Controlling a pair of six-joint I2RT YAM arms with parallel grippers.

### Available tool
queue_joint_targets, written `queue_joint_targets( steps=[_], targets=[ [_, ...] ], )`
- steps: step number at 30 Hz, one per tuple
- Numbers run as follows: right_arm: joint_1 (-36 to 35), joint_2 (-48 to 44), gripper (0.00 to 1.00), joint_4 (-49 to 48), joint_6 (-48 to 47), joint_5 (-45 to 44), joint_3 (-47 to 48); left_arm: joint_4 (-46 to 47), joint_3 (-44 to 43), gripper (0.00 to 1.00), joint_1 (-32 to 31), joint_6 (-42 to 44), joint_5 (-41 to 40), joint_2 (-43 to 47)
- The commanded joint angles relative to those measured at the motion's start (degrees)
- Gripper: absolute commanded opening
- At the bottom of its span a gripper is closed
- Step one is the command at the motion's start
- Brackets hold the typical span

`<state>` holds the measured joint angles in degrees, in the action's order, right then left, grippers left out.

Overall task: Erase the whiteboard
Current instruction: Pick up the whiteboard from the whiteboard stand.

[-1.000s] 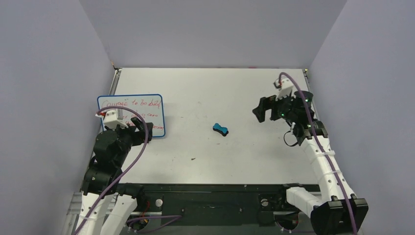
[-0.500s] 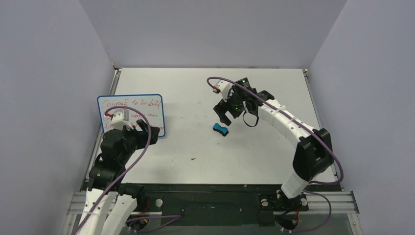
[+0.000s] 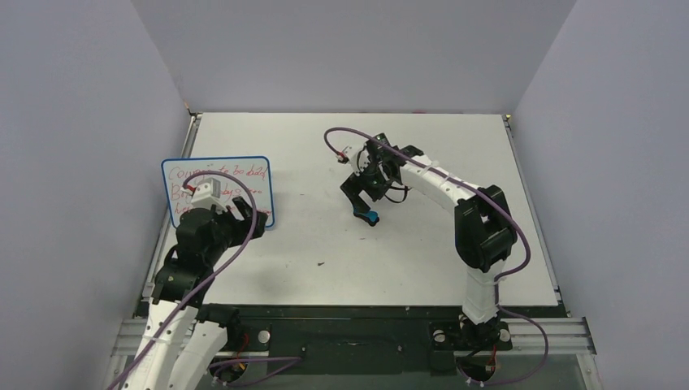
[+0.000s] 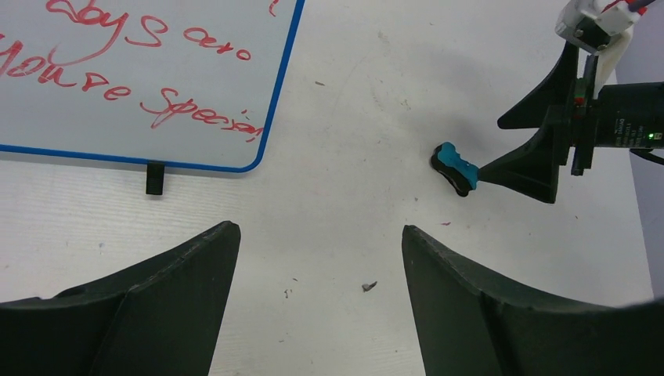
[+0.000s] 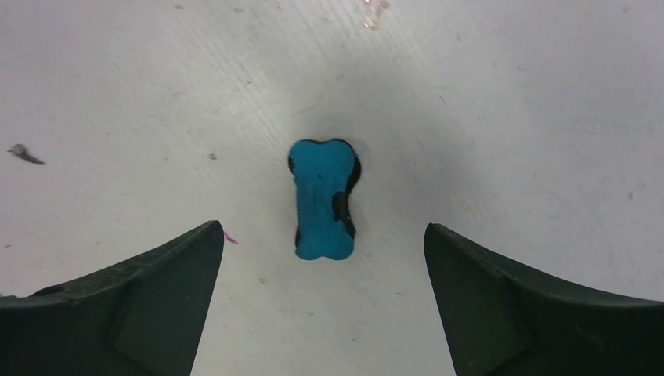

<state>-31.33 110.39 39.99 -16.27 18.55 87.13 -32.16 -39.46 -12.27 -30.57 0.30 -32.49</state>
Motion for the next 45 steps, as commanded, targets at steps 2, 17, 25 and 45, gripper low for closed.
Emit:
queue_joint_targets(
  steps=[2,17,25,45],
  targets=[
    [-0.1,2.4,0.96,-1.4,-1.9,25.4,8.7,4.2,-2.6,0.73,-0.1,1.2,-2.5,1.3],
    [-9.8,26.4,0.92,-60.7,58.4,30.5,28.9,0.5,-5.0,0.73,-0.2,-1.2,-7.6,5.2],
    [-11.3,33.5,0.82,-60.2,59.5,29.5,34.6,-0.8,-6.0,0.73,-0.2,-0.4,-8.9,4.5],
    [-13.2,40.8,0.59,-71.8,63.5,34.3,36.4,-1.4,-6.2,0.73,-0.2,1.4,-9.7,3.2]
  ],
)
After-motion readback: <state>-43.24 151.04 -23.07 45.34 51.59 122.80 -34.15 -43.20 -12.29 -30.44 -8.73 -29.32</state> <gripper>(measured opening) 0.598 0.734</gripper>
